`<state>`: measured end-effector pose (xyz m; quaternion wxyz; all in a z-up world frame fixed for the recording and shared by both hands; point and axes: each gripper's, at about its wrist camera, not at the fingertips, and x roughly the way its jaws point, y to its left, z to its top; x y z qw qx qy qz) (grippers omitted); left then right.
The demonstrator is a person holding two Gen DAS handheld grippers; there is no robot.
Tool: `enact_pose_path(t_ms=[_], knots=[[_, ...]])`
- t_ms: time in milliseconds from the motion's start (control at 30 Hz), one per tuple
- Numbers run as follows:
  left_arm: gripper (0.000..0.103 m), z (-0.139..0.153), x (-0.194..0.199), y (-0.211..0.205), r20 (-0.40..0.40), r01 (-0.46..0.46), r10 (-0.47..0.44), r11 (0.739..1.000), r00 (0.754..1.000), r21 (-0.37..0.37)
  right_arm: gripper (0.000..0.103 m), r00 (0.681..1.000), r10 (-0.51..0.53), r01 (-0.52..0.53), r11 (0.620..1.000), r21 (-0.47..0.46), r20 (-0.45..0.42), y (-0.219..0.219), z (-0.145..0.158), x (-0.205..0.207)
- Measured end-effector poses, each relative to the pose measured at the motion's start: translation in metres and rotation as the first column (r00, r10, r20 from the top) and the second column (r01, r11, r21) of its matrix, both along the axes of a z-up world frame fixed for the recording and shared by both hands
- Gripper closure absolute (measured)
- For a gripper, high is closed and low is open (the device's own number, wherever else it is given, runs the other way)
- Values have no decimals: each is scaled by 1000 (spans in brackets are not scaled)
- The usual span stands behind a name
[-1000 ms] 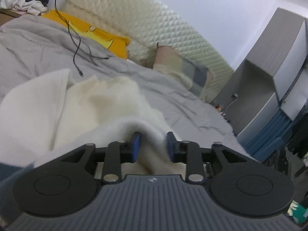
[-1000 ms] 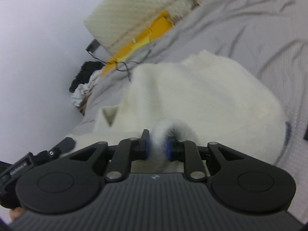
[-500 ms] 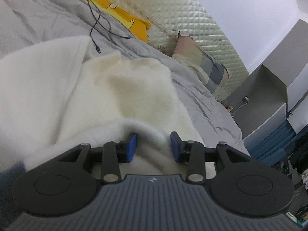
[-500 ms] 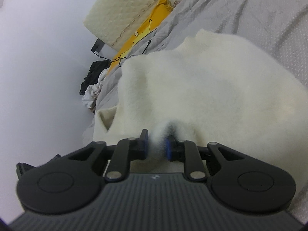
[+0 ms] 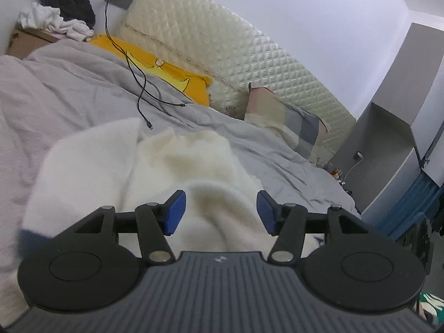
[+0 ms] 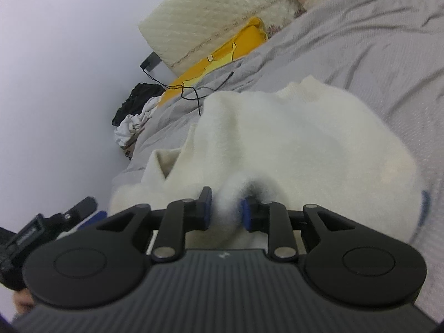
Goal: Fold large clothes
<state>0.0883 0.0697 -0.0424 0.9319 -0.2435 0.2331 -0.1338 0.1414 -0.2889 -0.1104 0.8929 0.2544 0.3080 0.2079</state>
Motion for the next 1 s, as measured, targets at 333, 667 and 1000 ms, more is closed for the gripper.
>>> enact_pose_path(t_ms=[333,667,1000], knots=[[40,-4,-42,-9,-117,-7,18,996,993,94,60,999,-14,14,1000,-10,30,-4,18,-40],[39,-4,-46,-12,-120,-19,30,995,992,93,0,1000,-5,6,987,162,-4,-15,12,-39],[35,-24,-30,-42,-217,78,-21,962,976,260,1,980,105,-82,986,-143,168,40,28,-50]])
